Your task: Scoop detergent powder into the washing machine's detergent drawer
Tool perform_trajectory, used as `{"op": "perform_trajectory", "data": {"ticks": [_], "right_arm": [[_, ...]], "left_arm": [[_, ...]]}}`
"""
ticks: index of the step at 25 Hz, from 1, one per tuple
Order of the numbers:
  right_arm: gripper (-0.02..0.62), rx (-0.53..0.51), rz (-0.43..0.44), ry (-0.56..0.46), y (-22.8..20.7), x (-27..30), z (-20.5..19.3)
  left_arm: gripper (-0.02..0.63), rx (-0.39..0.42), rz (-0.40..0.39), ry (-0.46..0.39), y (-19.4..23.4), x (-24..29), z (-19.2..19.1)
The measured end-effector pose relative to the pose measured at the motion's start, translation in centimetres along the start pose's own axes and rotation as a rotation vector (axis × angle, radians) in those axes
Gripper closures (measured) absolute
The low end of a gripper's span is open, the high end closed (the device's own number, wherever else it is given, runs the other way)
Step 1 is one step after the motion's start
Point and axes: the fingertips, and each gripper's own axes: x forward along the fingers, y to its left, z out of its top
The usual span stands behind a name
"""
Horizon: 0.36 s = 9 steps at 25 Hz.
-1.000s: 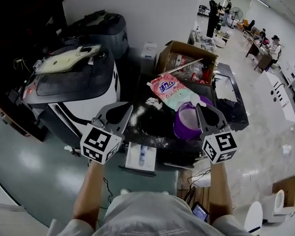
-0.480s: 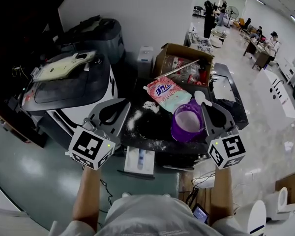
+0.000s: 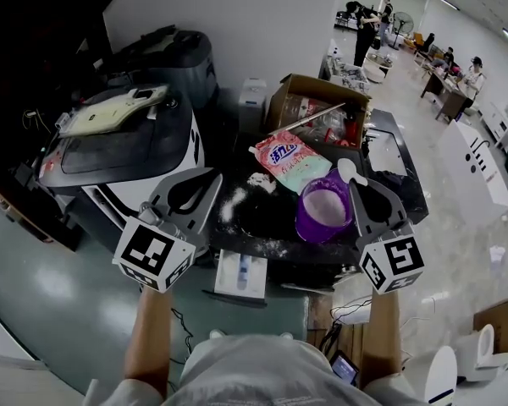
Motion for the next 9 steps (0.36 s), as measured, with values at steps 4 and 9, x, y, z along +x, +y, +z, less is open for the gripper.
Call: {"op": "perform_trajectory", "data": {"ticks": [4, 9], "right_arm": [[0.591, -0.005, 0.006, 0.005, 0.23, -0.13, -0.33], [0.591, -0.005, 0.012, 0.007, 0.26, -0.29, -0.39]], "left_arm": [[0.595, 0.002, 0.008, 0.001, 0.12, -0.34, 0.02], [0.595, 0.005, 0.005, 0.005, -0.04, -0.35, 0.19]]}}
